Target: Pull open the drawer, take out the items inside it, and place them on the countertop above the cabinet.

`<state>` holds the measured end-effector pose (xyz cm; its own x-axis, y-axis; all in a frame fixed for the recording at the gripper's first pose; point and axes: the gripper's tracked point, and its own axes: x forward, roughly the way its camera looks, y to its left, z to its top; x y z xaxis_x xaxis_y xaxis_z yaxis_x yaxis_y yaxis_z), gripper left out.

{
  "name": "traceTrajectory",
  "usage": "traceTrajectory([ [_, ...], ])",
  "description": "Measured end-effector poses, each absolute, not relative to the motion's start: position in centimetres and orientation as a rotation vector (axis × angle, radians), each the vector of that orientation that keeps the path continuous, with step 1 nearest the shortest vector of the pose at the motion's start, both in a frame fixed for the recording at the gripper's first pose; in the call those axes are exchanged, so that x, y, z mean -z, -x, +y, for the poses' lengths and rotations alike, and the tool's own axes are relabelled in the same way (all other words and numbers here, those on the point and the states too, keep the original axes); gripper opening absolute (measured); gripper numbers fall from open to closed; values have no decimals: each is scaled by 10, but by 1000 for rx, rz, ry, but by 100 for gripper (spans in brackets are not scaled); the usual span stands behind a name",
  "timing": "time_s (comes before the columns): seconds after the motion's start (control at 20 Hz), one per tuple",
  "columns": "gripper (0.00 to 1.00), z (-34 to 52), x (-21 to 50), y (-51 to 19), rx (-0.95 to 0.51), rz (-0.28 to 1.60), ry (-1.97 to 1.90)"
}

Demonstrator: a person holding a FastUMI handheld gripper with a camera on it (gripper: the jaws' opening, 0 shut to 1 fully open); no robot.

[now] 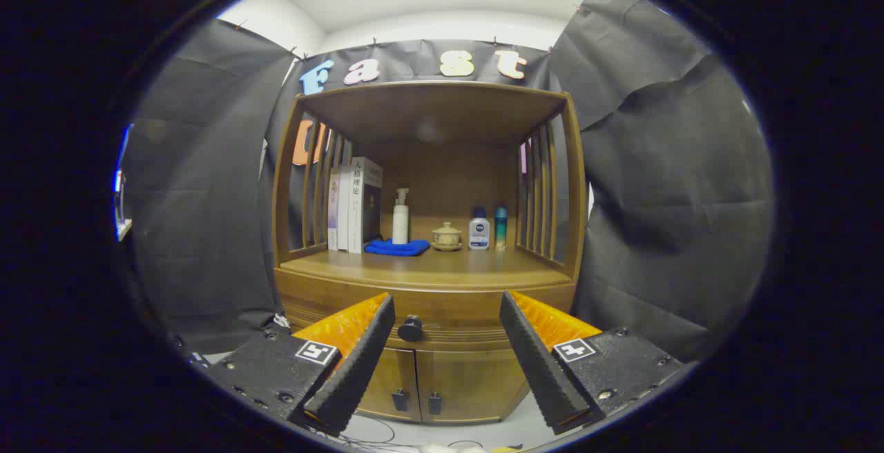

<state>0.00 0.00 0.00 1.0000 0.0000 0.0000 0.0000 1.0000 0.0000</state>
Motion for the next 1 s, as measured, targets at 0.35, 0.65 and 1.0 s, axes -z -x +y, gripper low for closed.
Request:
traceTrajectory([
  [0.35,99,11,11,-7,-15,21,4],
  [0.65,99,11,18,-9,-13,38,-13],
  [1.0,99,11,28,-17,-4,46,-48],
])
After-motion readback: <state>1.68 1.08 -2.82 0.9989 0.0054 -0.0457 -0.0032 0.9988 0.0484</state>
